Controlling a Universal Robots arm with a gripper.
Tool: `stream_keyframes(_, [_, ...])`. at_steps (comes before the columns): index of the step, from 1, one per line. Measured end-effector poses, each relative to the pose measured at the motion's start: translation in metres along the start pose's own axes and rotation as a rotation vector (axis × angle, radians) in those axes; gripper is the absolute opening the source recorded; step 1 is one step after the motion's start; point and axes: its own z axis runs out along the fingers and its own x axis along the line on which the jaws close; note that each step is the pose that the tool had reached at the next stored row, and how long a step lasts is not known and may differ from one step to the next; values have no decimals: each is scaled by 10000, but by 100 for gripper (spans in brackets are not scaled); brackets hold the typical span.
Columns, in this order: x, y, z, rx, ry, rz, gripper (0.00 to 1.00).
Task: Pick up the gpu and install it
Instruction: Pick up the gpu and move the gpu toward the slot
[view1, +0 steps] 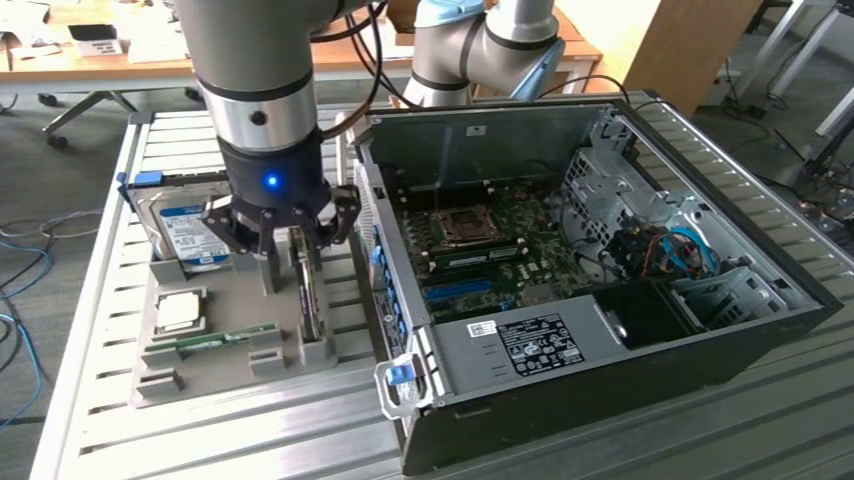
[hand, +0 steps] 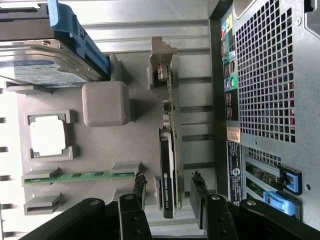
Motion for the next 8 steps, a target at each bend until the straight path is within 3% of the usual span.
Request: stream_keyframes(8, [1,-3,54,0,0,0,49])
